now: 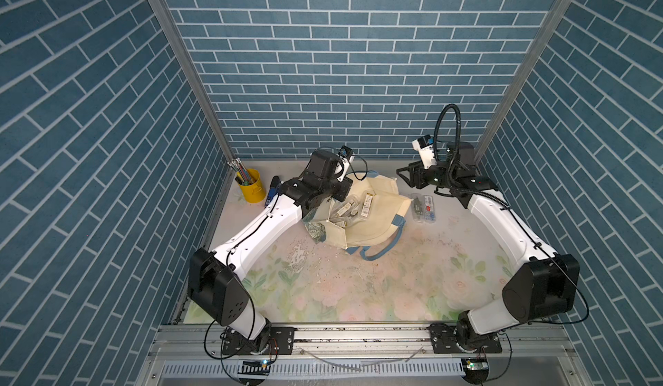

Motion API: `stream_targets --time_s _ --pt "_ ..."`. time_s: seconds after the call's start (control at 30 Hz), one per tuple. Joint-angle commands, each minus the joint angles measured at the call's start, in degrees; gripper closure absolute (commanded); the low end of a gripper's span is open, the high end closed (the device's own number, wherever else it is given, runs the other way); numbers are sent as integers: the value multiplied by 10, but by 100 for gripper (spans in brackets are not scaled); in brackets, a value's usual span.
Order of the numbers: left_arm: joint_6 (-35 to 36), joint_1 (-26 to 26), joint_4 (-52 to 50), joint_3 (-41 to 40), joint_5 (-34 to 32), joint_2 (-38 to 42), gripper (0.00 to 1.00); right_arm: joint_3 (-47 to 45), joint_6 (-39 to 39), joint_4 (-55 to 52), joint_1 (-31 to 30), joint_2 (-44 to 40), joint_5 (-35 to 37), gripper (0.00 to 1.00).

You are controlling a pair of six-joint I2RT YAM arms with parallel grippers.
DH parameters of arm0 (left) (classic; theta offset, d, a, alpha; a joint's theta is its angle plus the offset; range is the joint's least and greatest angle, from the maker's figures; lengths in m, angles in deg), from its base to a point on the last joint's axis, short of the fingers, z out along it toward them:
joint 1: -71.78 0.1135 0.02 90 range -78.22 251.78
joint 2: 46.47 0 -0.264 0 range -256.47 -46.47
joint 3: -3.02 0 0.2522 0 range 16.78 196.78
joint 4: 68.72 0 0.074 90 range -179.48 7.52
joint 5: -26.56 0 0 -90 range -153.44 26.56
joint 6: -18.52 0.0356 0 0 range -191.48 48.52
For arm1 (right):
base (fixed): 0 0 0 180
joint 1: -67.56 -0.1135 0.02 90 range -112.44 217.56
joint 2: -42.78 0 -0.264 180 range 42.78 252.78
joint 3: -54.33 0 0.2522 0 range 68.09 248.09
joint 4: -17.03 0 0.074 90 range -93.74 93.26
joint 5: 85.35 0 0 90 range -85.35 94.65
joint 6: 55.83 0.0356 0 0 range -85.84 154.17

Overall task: Take out the compass set from the canvas bag
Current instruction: Pick up the compass set from the canvas bag.

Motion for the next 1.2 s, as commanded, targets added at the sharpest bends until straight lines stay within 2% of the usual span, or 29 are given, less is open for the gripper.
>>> stream_targets --time_s 0.0,0.13,0.3,0.33,0.43,0.5,0.67,0.83,1.03,1.17 --pt "9 -4 6 34 8 11 100 19 -132 0 -28 32 -18 35" --pt "12 -4 -6 41 10 13 100 42 -158 -33 -60 59 -25 36" --pt "13 -4 -12 45 12 13 99 38 -156 -29 -68 64 -17 42" --pt "13 -4 -12 45 13 13 99 40 -156 -30 -69 67 -15 48" --pt "17 -4 -25 52 17 12 93 62 -149 -45 -75 83 -13 77" --pt "24 -5 -62 70 15 8 82 75 -145 -59 -80 92 -9 87" --pt "36 -5 -181 90 -28 7 55 75 -131 -58 -82 91 9 90" --pt "35 -6 -238 70 -48 14 43 82 -125 -59 -82 97 14 91" --pt "42 -6 -237 26 -82 33 43 85 -123 -60 -81 98 17 90" --pt "44 -6 -219 5 -90 51 57 88 -123 -61 -81 102 22 90"
